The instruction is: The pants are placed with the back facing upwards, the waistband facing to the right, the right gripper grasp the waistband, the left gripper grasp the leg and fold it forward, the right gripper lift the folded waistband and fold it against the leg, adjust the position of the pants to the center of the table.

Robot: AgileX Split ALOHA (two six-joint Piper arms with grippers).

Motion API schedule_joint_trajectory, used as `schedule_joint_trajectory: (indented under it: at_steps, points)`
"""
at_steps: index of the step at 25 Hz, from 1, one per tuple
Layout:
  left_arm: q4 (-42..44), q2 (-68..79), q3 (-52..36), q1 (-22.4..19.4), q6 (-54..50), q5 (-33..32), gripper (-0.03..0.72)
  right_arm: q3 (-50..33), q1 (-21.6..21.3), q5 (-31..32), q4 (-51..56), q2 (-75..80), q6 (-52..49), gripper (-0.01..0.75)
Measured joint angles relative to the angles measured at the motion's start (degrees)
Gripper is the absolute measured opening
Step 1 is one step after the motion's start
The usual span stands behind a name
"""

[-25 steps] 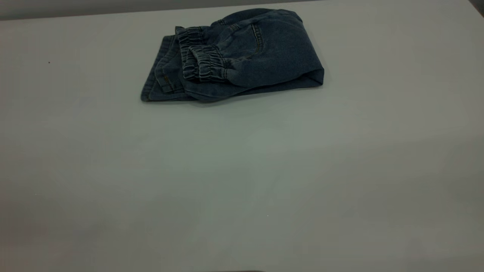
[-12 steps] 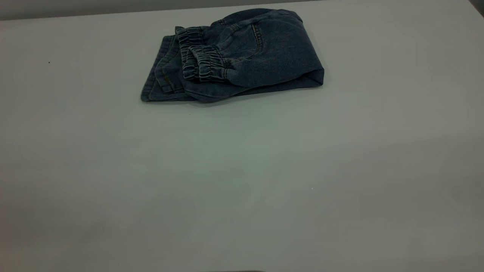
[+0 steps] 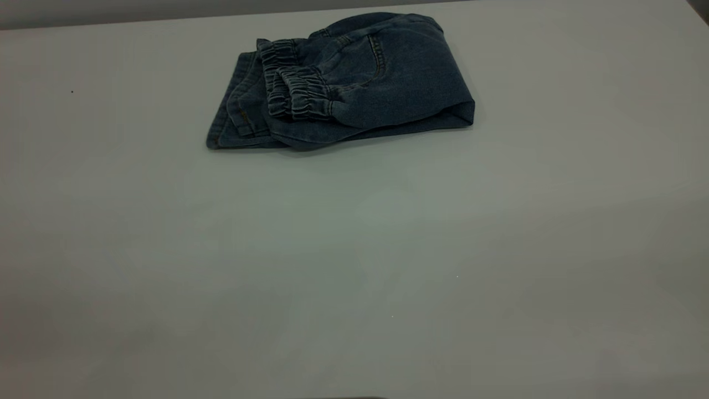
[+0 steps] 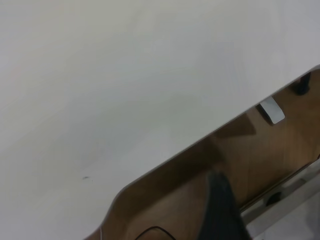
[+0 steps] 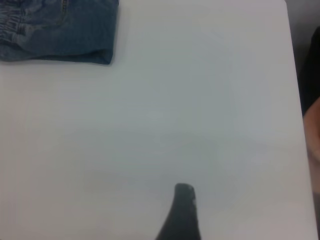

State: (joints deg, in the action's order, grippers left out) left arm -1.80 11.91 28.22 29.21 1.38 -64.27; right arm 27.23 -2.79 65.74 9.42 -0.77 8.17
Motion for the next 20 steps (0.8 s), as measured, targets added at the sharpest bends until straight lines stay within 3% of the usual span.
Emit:
schedule_joint_trajectory:
  at_steps: [3, 8, 12, 20]
  points:
    - [-0.05, -0.34, 0.0, -2.22, 0.11, 0.02, 0.427, 0.0, 0.0, 0.0, 0.0, 0.0, 0.0, 0.559]
    - [-0.05, -5.15, 0.0, -17.93, 0.15, 0.07, 0.427, 0.0, 0.0, 0.0, 0.0, 0.0, 0.0, 0.559]
    - [-0.01, -11.28, 0.0, -25.55, 0.15, 0.02, 0.427, 0.0, -1.35, 0.0, 0.24, 0.0, 0.0, 0.559]
    - [-0.01, -12.95, 0.0, -26.92, 0.15, -0.21, 0.427, 0.0, -3.41, 0.0, 0.43, 0.0, 0.0, 0.559]
